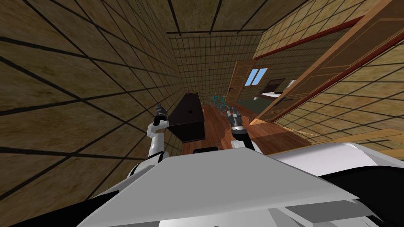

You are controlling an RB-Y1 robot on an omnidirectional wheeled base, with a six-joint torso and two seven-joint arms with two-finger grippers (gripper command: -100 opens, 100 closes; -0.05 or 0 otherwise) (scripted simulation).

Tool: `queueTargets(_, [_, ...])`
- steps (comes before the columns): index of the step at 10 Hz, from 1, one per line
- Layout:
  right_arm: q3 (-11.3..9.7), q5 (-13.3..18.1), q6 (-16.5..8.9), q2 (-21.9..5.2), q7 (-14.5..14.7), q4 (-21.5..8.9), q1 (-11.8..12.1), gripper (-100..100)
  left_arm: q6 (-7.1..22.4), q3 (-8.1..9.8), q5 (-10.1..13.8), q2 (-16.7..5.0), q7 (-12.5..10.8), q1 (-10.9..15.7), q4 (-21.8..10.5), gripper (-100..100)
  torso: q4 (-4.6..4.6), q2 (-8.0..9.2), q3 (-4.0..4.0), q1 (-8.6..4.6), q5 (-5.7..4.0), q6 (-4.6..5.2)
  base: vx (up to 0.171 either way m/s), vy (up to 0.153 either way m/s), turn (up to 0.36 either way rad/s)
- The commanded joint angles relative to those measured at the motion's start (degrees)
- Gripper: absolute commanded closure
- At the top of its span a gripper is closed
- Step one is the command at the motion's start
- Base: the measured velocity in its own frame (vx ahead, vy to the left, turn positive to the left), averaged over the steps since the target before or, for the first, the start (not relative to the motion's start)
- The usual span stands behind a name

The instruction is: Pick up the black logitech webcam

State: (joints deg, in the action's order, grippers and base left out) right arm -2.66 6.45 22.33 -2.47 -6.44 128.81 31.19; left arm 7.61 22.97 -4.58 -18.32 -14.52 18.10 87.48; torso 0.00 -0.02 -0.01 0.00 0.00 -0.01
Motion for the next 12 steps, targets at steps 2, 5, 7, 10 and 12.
queueTargets(2, [0.0, 0.0, 0.0, 0.0, 0.0, 0.0, 0.0, 0, 3.8, 1.45, -0.7, -0.1, -0.1, 4.2, -4.6, -100, -0.01, 0.0, 0.0, -0.01, 0.01, -0.01, -0.001, -0.003, -0.003])
queueTargets(5, [0.0, 0.0, 0.0, 0.0, 0.0, 0.0, 0.0, 0, 7.6, 2.32, -1.0, -0.3, -0.2, 8.5, -9.5, -100, -0.01, -0.03, -0.02, -0.02, 0.0, -0.01, 0.004, -0.005, -0.005])
queueTargets(7, [0.0, 0.0, 0.0, 0.0, 0.0, 0.0, 0.0, 0, 10.7, 3.1, -1.3, -0.4, -0.1, 11.7, -12.6, -100, -0.01, -0.05, -0.03, -0.03, 0.0, 0.0, 0.011, -0.007, -0.003])
queueTargets(10, [0.0, 0.0, 0.0, 0.0, 0.0, 0.0, 0.0, 0, 13.8, 3.8, -1.6, -0.5, -0.1, 14.9, -16.1, -100, -0.02, -0.06, -0.03, -0.02, 0.0, -0.01, 0.011, -0.004, -0.002])
queueTargets(12, [0.0, 0.0, 0.0, 0.0, 0.0, 0.0, 0.0, 0, 16.5, 4.42, -1.9, -0.6, 0.1, 17.4, -18.9, -100, -0.02, -0.04, -0.03, -0.02, 0.01, -0.01, 0.013, -0.006, -0.001])
